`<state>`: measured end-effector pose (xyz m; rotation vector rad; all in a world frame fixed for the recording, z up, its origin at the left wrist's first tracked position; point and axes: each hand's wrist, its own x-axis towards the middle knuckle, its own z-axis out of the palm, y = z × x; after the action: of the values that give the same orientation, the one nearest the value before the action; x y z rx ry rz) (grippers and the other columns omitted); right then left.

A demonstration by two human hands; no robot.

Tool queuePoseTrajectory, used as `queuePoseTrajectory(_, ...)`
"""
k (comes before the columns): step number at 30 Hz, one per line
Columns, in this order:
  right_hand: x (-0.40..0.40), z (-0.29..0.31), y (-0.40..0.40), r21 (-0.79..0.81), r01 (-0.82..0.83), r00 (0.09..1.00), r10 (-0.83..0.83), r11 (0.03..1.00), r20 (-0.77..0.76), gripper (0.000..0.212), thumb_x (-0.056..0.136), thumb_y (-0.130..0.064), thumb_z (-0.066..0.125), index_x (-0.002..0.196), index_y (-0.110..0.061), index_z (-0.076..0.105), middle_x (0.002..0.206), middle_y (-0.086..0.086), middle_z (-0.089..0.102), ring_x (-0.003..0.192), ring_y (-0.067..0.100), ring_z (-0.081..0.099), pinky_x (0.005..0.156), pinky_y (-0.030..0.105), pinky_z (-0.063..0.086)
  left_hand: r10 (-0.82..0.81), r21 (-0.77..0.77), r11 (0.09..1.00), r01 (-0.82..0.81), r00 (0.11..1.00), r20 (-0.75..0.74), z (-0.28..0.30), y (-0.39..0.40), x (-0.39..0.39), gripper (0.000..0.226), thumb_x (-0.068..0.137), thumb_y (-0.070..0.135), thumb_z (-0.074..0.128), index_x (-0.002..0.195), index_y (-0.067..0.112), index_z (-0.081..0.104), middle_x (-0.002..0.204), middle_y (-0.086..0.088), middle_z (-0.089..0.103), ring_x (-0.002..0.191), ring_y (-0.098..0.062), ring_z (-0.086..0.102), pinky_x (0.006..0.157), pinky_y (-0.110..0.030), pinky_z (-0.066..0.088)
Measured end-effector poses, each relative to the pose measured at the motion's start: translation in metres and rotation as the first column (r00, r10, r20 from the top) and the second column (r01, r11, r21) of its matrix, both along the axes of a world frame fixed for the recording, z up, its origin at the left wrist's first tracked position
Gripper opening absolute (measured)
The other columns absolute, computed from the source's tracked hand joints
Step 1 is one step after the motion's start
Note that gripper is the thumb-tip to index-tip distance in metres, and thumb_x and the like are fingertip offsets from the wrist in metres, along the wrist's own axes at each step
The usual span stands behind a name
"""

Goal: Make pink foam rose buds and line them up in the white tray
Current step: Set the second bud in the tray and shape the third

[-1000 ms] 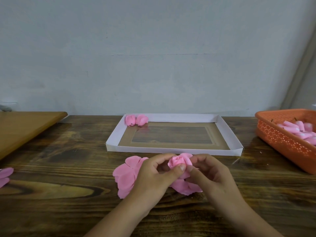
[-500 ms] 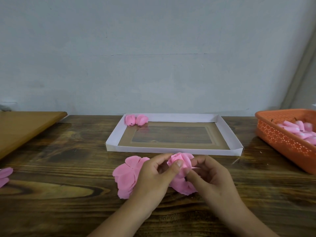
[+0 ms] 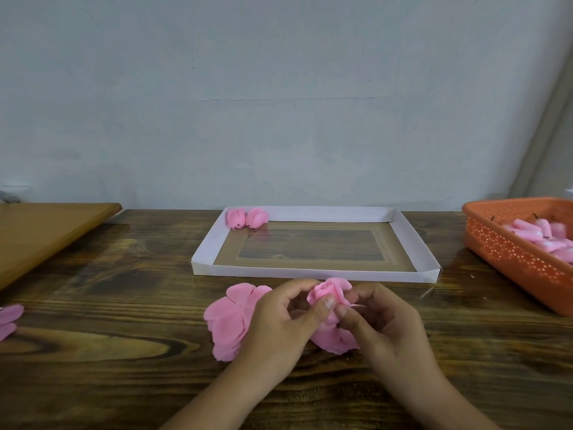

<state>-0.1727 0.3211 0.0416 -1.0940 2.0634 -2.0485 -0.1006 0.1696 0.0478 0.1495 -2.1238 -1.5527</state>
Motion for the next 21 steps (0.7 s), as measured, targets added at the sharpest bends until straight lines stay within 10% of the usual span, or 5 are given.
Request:
queuePoseTrajectory(12, 0.0042, -0.0010, -0.0014, -0.036, 0.019, 0.995, -0.016, 0.999, 0.100, 0.020, 0.097, -0.010, 0.061, 0.083, -0.024, 0.069, 0.079, 0.011, 0.074, 0.075, 0.034, 0.072, 0.068, 0.054, 0.061, 0.077, 0.087, 0.993, -0.082, 0.995, 0.065, -0.0082, 0.0007, -0.0041, 0.010, 0.092, 0.032, 0.070, 0.098, 0.030, 0.077, 0.089, 0.008, 0.077, 0.087, -0.009, 0.071, 0.074, -0.029, 0.061)
queuePoseTrajectory(21, 0.0046, -0.0035, -0.0013, 0.031, 0.090, 0.996, -0.090, 0.995, -0.016, 0.021, 0.091, -0.011, 0.070, 0.086, -0.031, 0.067, 0.078, -0.002, 0.077, 0.069, 0.013, 0.074, 0.059, 0.026, 0.059, 0.096, 0.066, 0.993, -0.099, 0.994, 0.049, -0.0073, 0.0030, -0.0039, 0.007, 0.092, 0.030, 0.070, 0.097, 0.033, 0.075, 0.091, 0.017, 0.075, 0.090, -0.002, 0.069, 0.073, -0.017, 0.056)
